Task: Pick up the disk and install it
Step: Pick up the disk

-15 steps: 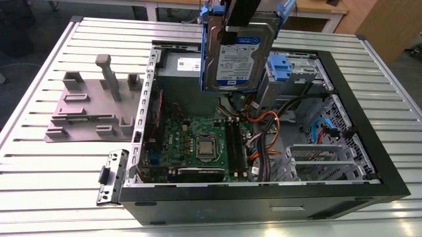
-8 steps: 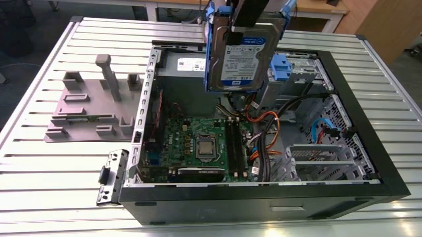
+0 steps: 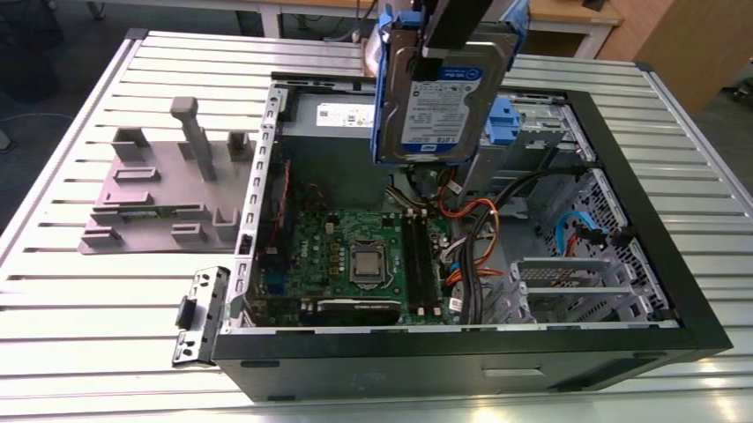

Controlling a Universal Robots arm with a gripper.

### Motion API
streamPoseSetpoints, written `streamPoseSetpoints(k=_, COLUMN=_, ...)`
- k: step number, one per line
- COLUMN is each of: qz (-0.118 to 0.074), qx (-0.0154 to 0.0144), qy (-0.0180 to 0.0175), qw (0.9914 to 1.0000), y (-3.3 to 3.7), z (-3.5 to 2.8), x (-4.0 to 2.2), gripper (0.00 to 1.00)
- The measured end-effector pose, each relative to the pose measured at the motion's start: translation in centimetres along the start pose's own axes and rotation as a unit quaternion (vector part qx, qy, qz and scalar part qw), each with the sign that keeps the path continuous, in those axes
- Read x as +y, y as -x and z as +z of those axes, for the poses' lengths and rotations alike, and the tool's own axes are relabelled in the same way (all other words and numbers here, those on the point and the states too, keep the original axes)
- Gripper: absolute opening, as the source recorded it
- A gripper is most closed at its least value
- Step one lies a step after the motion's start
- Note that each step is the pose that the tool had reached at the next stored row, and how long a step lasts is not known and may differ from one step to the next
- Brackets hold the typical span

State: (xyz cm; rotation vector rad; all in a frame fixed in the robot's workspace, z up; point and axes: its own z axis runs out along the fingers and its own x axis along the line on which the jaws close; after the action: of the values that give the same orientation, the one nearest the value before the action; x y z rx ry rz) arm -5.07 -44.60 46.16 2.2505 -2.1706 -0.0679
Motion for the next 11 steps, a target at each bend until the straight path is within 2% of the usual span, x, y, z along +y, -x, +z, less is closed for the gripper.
streamPoseSetpoints(k=11, qz=0.000, qx=0.0000, qy=0.0000, qw=1.00000, y=-0.04, z=-0.04, x=-1.14, gripper=0.36)
